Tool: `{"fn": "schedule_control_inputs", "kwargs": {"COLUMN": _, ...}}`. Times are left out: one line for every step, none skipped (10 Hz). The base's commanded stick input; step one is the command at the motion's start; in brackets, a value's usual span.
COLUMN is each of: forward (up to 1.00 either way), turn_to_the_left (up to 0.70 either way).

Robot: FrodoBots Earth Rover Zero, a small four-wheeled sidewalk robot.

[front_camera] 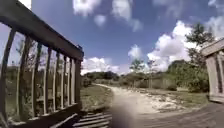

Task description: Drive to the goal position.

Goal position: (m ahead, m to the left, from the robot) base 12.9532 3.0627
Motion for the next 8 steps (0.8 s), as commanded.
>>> {"fn": "schedule_control_inputs", "kwargs": {"forward": 0.7, "turn_to_the_left": 0.0}}
{"fn": "schedule_control_inputs", "kwargs": {"forward": 0.7, "turn_to_the_left": 0.0}}
{"fn": "schedule_control_inputs", "kwargs": {"forward": 0.7, "turn_to_the_left": 0.0}}
{"fn": "schedule_control_inputs", "kwargs": {"forward": 0.7, "turn_to_the_left": 0.0}}
{"fn": "schedule_control_inputs", "kwargs": {"forward": 0.7, "turn_to_the_left": 0.0}}
{"fn": "schedule_control_inputs", "kwargs": {"forward": 0.7, "turn_to_the_left": 0.0}}
{"fn": "schedule_control_inputs", "kwargs": {"forward": 0.7, "turn_to_the_left": 0.0}}
{"fn": "schedule_control_inputs", "kwargs": {"forward": 0.7, "turn_to_the_left": 0.0}}
